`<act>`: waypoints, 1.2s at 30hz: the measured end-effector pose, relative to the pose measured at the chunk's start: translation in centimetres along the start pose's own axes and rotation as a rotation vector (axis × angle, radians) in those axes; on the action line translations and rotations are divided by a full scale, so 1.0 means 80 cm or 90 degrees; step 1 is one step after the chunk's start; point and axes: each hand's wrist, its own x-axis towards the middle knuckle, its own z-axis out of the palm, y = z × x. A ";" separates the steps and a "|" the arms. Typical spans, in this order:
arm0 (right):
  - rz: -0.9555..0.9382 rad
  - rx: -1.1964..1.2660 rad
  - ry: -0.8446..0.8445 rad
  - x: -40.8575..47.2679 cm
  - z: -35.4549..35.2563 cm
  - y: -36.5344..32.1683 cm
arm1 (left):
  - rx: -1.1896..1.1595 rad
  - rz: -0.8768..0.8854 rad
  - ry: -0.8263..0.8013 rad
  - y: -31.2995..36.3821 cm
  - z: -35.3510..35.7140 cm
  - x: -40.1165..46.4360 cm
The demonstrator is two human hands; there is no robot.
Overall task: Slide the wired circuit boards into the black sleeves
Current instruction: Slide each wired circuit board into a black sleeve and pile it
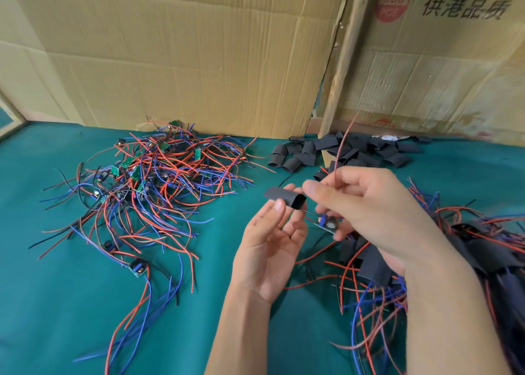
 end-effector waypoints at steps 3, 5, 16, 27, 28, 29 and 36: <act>0.005 0.090 -0.075 -0.004 -0.011 -0.001 | -0.002 0.000 0.004 0.001 -0.001 0.001; -0.008 0.053 -0.081 -0.005 -0.015 0.000 | -0.012 0.003 0.004 0.002 -0.001 0.001; -0.110 -0.027 0.049 0.004 -0.006 0.003 | 0.000 -0.003 0.012 0.001 0.000 0.001; -0.094 -0.056 0.114 0.010 0.001 0.007 | 0.003 0.003 0.010 0.002 0.001 -0.001; -0.097 -0.062 0.125 0.011 0.002 0.007 | 0.009 0.004 0.009 0.002 0.002 -0.002; -0.101 -0.073 0.140 0.011 0.002 0.007 | 0.016 0.005 0.010 0.002 0.002 -0.002; -0.130 -0.185 0.130 0.007 0.008 0.002 | 0.033 0.012 0.047 0.003 0.001 0.000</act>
